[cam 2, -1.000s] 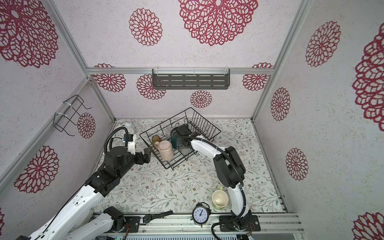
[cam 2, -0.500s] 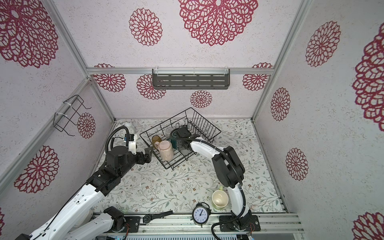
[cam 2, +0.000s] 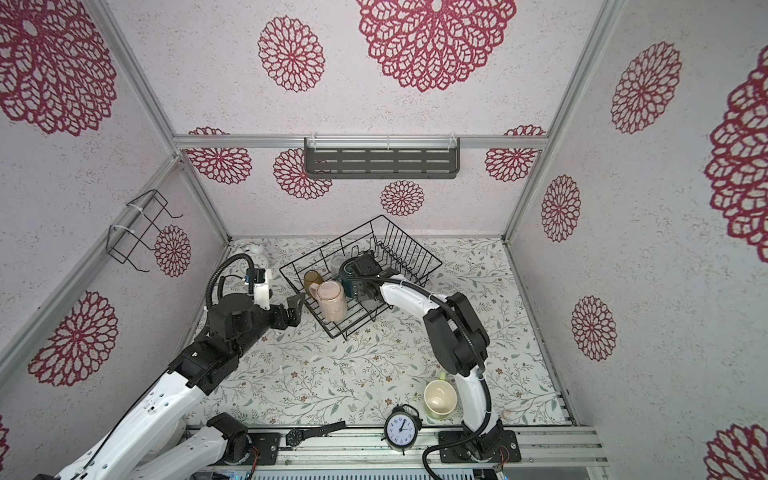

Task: Load cups into a dish rack
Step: Place the cup upside down at the dish rack.

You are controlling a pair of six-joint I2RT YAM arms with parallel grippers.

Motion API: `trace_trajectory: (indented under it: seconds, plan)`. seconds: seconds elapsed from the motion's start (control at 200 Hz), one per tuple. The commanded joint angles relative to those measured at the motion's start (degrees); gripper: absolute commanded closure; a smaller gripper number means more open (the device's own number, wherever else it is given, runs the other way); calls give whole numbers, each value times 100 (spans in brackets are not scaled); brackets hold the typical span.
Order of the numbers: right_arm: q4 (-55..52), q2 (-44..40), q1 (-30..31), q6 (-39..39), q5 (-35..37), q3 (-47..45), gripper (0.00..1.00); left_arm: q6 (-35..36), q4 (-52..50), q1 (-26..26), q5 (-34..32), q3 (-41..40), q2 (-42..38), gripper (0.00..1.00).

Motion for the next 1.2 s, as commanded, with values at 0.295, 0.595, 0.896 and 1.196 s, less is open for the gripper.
trace_trajectory:
  seconds: [0.295, 0.595, 0.896, 1.196]
  plan:
    - [-633, -262, 66, -112, 361, 120, 15, -60, -40, 49, 15, -40, -177, 3]
    - [-649, -485, 75, -77, 440, 72, 8, -51, -54, 50, -54, -107, -362, 3]
    - [-804, -756, 66, -138, 423, 248, 6, -23, -285, 49, -143, 28, -445, 3]
    - [-1014, -1406, 49, -265, 140, 186, 6, 53, -411, 51, -196, 109, -540, 3]
